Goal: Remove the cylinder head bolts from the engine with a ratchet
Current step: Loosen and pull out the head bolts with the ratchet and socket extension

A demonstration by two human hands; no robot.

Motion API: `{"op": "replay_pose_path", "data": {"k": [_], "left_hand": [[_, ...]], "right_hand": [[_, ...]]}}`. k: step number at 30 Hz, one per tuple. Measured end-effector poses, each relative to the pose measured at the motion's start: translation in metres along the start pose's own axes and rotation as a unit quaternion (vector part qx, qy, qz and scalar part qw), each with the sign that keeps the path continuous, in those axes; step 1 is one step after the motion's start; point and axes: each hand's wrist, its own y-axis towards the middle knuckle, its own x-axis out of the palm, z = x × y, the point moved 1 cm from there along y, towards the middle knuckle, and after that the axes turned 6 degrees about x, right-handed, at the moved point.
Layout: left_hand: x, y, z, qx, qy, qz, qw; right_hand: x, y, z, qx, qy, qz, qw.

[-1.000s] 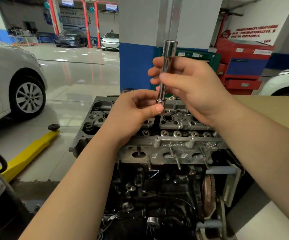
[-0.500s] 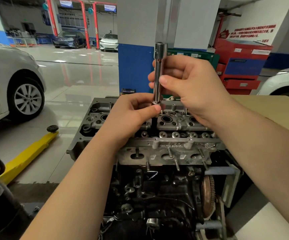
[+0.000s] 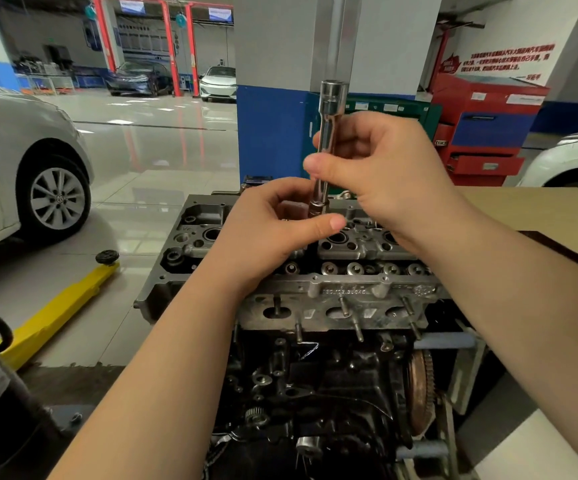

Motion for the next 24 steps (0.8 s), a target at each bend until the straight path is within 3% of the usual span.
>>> {"op": "replay_pose_path", "data": {"k": [4, 8, 10, 13, 16, 21, 24], "left_hand": [[-0.0020, 0.0016, -0.0029, 0.003, -0.017, 0.051, 0.999], [-0.0012, 0.0012, -0.0029, 0.001, -0.001, 0.036, 0.999], [-0.0015, 0.0008, -0.0019, 0.007, -0.004, 0.025, 1.000], [0.0003, 0.0006, -0.0007, 0.004, 0.007, 0.004, 1.000], [0.0007, 0.0016, -0.0019, 0.004, 0.023, 0.036, 0.999], [-0.0021, 0.0010, -0.0023, 0.006, -0.028, 0.008, 1.000], [-0.0031, 0.0003, -0.0018, 0.002, -0.048, -0.015, 0.999]], "right_hand": [[0.0028, 0.0003, 0.0007, -0.013, -0.078, 0.046, 0.996], [-0.0016, 0.0009, 0.0035, 0.027, 0.102, -0.067, 0.992], [-0.0051, 0.0005, 0.0024, 0.029, 0.114, -0.087, 0.989], [-0.0042, -0.0001, -0.0002, 0.005, 0.034, -0.008, 0.999], [0.0008, -0.0016, -0.0006, -0.009, -0.032, 0.050, 0.998], [-0.0009, -0.0032, -0.0002, -0.002, 0.072, -0.064, 0.995], [-0.0038, -0.0038, -0.0021, 0.004, 0.092, -0.065, 0.994]]}}
